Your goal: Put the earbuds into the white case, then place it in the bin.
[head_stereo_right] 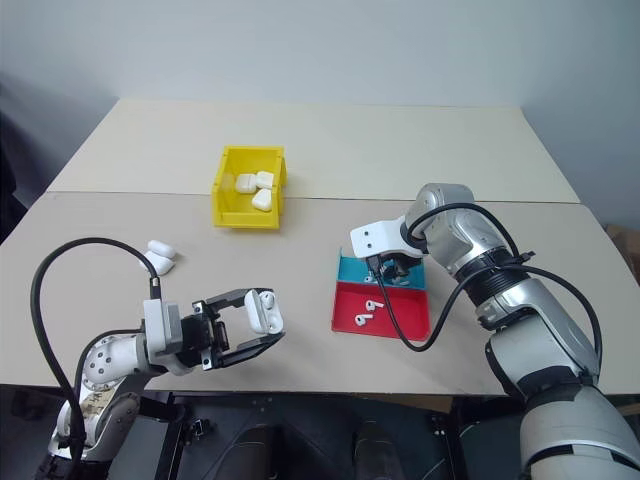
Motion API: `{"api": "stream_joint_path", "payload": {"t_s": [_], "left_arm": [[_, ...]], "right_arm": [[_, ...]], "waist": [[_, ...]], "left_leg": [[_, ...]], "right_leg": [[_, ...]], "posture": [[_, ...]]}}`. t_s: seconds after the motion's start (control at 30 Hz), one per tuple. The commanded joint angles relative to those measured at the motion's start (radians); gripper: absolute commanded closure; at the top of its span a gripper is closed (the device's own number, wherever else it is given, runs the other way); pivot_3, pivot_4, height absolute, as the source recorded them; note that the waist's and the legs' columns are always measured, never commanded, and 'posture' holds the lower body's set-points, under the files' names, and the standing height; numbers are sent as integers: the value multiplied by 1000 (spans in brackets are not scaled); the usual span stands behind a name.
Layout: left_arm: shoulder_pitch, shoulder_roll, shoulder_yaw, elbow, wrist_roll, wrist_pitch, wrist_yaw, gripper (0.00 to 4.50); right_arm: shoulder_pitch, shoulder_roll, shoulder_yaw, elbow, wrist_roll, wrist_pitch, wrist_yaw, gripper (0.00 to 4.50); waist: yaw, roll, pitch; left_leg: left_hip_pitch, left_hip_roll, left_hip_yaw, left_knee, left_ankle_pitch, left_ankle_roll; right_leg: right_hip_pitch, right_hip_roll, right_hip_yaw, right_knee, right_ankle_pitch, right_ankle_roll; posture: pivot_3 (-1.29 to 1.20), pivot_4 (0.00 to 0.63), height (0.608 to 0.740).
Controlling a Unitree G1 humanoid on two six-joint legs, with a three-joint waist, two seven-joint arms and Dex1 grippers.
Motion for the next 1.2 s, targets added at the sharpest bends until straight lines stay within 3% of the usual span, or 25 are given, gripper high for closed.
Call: {"api": "stream_joint_path", "payload": {"t_s": [0.03,0.27,0.33,0.7,0.8,1.13,1.2], "left_arm": [[-4,3,-2,-24,-1,-21,4,1705],[-6,4,0,-20,0,-21,4,1705],[-4,5,-2,-22,2,-21,3,1705],[-13,5,-3,-14,2,-20,5,1705],[-9,5,-4,-13,3,-23,2,1705],[-13,8,0,-28,-12,-7,6,1705],[-32,-1,3,-28,-30,-2,10,1705]], "right_arm": [[1,1,-15,7,-17,-22,-9,2502],[1,6,-16,15,-24,-28,-9,2502],[5,5,-21,4,-20,-24,-6,3031],[6,0,-18,6,-32,-36,-10,3031],[10,3,-24,2,-29,-25,-12,3573],[17,-8,-51,-40,-14,-14,-2,3573],[14,-26,-107,-102,23,29,3,3573]], "waist": [[0,0,0],[0,0,0],[0,0,0],[0,0,0],[0,0,0],[0,0,0],[1,0,0]], "left_leg": [[0,0,0,0,0,0],[1,0,0,0,0,0],[1,0,0,0,0,0],[1,0,0,0,0,0],[1,0,0,0,0,0],[1,0,0,0,0,0],[1,0,0,0,0,0]], "right_leg": [[0,0,0,0,0,0],[1,0,0,0,0,0],[1,0,0,0,0,0],[1,0,0,0,0,0],[1,0,0,0,0,0],[1,0,0,0,0,0],[1,0,0,0,0,0]], "posture": [[0,150,740],[0,150,740],[0,150,740],[0,150,740],[0,150,740],[0,150,740],[0,150,740]]}}
